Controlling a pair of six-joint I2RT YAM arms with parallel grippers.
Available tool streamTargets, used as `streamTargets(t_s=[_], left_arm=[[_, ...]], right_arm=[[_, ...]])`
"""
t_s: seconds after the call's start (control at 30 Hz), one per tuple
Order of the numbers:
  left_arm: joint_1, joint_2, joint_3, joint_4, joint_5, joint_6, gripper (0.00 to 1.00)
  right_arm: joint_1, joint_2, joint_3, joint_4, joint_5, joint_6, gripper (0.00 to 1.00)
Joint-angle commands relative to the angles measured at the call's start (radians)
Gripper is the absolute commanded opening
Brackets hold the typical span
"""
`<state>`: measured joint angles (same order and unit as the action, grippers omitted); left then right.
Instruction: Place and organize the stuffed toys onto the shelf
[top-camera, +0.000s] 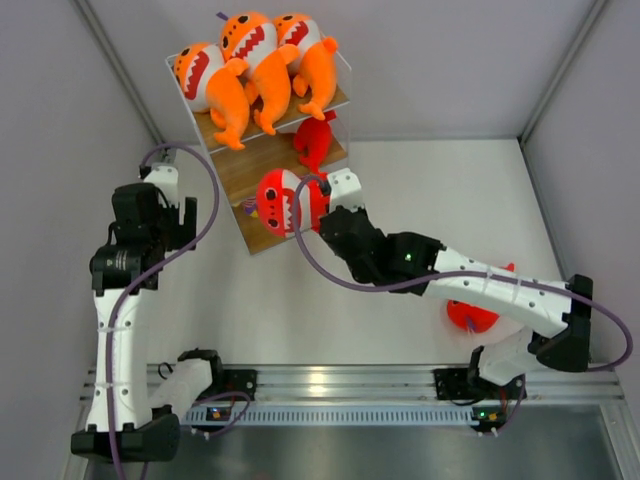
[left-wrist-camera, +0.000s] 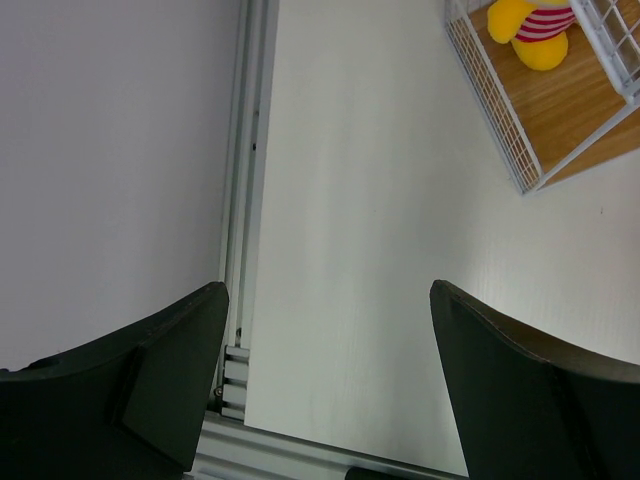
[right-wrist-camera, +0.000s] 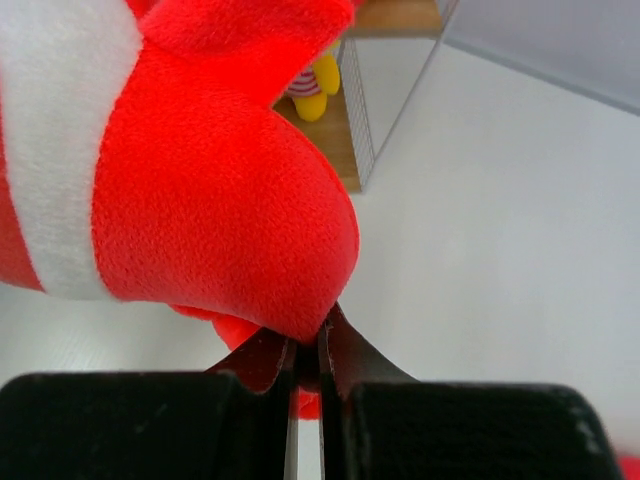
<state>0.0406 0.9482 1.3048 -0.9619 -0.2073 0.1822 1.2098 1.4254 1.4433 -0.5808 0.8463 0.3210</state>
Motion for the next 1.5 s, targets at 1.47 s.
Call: streamTargets(t_s=[1.47], left_arm=[[0.007,-0.023,0.102,-0.021,0.414,0.040,0.86]], right_arm=[[-0.277,0.325,0.213,0.627,-0.385,0.205,0.07]])
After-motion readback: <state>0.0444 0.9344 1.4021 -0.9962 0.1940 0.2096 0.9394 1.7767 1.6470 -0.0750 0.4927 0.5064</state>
